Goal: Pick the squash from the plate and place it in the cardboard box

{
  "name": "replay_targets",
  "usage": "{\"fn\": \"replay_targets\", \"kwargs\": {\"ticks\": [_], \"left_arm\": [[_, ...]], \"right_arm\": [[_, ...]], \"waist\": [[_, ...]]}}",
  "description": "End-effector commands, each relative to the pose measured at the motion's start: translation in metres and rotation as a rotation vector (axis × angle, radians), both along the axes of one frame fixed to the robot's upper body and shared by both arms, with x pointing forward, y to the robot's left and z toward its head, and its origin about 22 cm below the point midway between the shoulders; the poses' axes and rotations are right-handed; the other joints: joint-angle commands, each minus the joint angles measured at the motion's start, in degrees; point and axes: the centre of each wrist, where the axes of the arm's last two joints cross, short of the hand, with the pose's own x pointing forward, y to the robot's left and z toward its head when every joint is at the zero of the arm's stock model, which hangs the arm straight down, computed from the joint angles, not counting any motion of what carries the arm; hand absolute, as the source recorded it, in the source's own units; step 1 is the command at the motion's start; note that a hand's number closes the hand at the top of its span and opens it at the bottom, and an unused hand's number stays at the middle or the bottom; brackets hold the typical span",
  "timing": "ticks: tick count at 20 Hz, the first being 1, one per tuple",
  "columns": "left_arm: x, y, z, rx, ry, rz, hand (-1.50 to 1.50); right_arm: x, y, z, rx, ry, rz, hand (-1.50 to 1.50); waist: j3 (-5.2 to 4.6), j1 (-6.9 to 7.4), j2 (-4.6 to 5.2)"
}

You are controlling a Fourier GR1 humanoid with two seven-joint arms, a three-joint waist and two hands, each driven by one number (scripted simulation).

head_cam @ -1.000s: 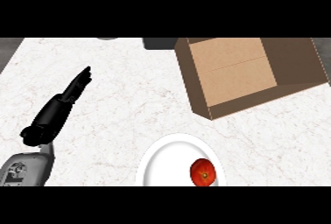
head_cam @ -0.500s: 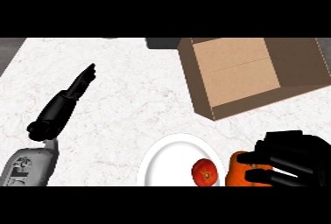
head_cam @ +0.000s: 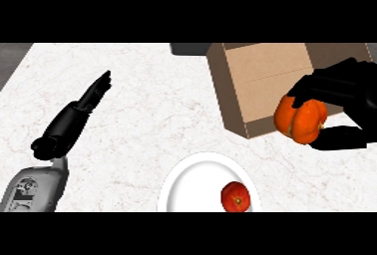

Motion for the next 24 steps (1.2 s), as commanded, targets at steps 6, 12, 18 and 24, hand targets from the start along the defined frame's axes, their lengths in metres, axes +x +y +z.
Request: {"fn": "replay_targets", "kwargs": {"ticks": [6, 12, 18, 24], "left_arm": [[-0.004, -0.001, -0.011, -0.002, 0.009, -0.015, 0.00], [0.000, 0.003, 0.008, 0.012, -0.003, -0.022, 0.00], [-0.009, 0.018, -0.012, 0.006, 0.011, 0.006, 0.00], [0.000, 0.002, -0.004, -0.011, 0.001, 0.010, 0.00]], "right_arm": [[0.071, -0.020, 0.011, -0.311, 0.168, -0.092, 1.50], [0.103, -0.024, 0.007, -0.464, 0.267, -0.069, -1.50], [0.114, -0.014, -0.003, -0.329, 0.271, 0.208, -1.50], [0.120, -0.008, -0.029, 0.258, 0.551, 0.522, -1.50]], "waist": [[0.04, 0.95, 0.31], [0.08, 0.90, 0.23], [0.09, -0.03, 0.05], [0.16, -1.04, 0.18]]}}
